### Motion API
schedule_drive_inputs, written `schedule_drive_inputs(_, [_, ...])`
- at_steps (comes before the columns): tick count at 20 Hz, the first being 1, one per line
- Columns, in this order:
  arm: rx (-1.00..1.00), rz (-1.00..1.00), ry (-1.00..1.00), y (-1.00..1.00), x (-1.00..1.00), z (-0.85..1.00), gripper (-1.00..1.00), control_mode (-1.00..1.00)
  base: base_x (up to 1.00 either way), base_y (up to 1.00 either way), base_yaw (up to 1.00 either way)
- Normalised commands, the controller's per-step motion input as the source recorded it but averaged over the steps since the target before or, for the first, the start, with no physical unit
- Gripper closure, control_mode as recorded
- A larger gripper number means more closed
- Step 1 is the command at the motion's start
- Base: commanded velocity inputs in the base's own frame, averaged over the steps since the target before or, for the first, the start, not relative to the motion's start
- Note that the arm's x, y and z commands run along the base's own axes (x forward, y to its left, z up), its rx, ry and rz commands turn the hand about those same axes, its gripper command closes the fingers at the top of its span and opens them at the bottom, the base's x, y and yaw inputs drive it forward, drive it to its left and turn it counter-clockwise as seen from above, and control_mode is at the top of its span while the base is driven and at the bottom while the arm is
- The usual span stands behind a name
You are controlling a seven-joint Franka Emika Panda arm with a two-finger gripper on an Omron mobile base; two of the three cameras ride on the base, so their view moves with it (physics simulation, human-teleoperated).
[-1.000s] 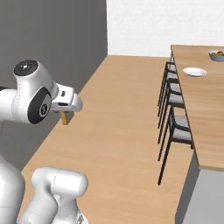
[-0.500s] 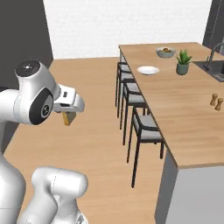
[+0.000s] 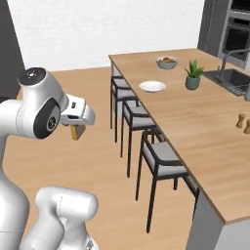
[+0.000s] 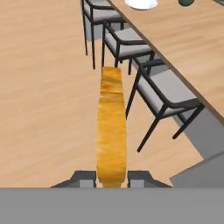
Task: Start the toaster. Once the lever pops up, take the bread to the plate on the dining counter.
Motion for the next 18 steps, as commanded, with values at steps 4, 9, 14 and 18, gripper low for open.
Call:
schedule_drive_inputs(4, [0.00,0.00,0.00,0.00,0.00,0.00,1.00,1.00,0.44,0.71,-0.37])
schedule_drive_inputs(9, [0.00,0.00,0.00,0.00,0.00,0.00,1.00,1.00,0.19,0.78,-0.44])
schedule_drive_inputs(14, [0.00,0.00,0.00,0.00,0.00,0.00,1.00,1.00,0.00,0.93,-0.45])
schedule_drive_inputs(18, [0.00,0.00,0.00,0.00,0.00,0.00,1.00,1.00,0.06,0.99,-0.51])
